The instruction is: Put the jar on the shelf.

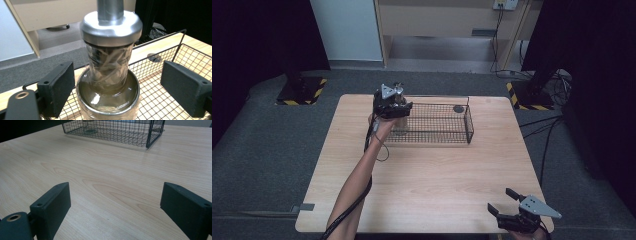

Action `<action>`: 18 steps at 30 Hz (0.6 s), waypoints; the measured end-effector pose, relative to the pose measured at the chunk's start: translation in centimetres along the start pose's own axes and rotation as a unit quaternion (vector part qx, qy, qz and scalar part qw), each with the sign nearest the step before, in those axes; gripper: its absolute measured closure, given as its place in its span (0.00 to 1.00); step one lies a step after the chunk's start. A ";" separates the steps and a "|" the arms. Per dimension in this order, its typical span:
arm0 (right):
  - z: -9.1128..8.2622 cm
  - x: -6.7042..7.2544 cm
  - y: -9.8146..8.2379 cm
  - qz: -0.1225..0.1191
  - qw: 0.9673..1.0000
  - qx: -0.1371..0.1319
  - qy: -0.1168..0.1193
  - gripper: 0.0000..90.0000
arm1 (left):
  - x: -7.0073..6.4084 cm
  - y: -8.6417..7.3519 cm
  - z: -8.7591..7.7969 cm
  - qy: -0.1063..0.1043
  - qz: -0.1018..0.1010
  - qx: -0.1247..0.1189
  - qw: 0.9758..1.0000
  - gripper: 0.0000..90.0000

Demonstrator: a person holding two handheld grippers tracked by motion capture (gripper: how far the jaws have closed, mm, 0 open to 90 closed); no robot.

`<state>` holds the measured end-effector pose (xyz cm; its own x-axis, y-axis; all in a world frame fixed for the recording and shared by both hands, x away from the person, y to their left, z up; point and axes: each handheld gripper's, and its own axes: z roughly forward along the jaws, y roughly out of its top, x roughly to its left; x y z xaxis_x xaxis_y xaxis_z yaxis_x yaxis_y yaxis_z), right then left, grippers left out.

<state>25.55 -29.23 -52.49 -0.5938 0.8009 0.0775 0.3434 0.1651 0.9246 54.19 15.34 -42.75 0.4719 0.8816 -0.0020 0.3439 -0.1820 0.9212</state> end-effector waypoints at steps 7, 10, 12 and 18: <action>0.0 0.0 0.0 0.000 1.000 0.000 -0.001 0.11 | 0.2 0.6 -1.6 -0.004 0.006 -0.016 1.000 0.11; 0.0 0.0 0.0 0.000 1.000 0.000 -0.001 0.11 | 0.4 0.8 -2.4 -0.010 0.005 -0.022 1.000 0.11; 0.0 0.0 0.0 0.000 1.000 0.001 -0.001 0.11 | 0.5 0.9 -3.0 -0.014 0.006 -0.025 1.000 0.11; 0.0 0.1 0.0 -0.002 1.000 0.002 -0.002 0.11 | 0.7 1.1 -4.5 -0.033 0.005 -0.030 0.999 0.10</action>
<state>25.55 -29.16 -52.47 -0.5930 0.8020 0.0721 0.3437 0.1711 0.9234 51.26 17.72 -39.95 0.5280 0.8491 -0.0170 0.2915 -0.1623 0.9427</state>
